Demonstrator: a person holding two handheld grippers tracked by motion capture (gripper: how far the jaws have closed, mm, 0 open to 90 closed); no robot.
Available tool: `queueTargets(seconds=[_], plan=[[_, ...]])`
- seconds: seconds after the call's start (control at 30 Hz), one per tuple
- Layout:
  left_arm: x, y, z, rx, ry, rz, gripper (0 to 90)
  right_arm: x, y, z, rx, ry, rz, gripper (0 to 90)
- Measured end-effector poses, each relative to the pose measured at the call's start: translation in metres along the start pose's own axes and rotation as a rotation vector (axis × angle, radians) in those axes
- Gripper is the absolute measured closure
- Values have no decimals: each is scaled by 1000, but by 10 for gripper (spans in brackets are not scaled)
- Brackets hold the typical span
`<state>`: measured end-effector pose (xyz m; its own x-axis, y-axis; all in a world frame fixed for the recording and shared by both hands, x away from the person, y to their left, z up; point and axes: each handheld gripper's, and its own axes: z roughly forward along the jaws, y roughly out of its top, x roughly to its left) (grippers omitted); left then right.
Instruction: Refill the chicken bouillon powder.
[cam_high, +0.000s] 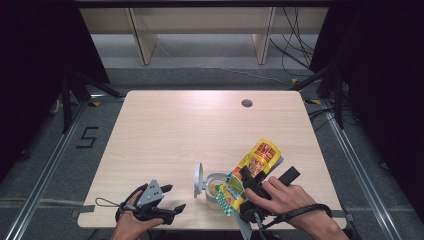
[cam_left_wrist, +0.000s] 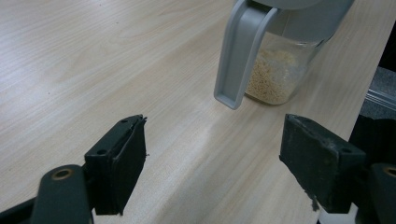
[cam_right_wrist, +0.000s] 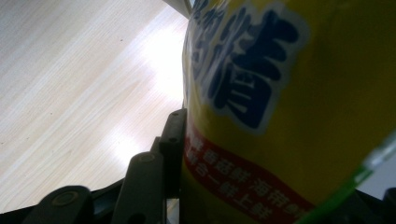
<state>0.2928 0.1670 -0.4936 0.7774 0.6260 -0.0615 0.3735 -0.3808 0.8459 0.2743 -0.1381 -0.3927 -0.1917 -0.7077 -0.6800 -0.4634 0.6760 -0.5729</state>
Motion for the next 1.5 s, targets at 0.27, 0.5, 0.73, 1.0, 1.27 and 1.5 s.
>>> queueTargets(seconds=[0.27, 0.5, 0.73, 1.0, 1.27, 1.5], plan=[[-1, 0, 0, 0, 2, -7, 219, 0, -2, -1, 14, -7, -3, 623], [0, 0, 0, 8, -9, 2, 220, -3, -2, -2, 32, 45, -6, 624], [0, 1, -1, 5, 0, 1, 219, 2, -6, 1, 14, -5, -5, 626], [0, 1, -1, 8, -2, 7, 220, 3, -7, 0, 18, 2, 2, 628], [0, 0, 0, 3, -5, 11, 220, 1, -6, 1, 25, -6, -19, 629], [0, 0, 0, 4, -1, 10, 219, -2, -6, 2, 26, 1, -26, 631]])
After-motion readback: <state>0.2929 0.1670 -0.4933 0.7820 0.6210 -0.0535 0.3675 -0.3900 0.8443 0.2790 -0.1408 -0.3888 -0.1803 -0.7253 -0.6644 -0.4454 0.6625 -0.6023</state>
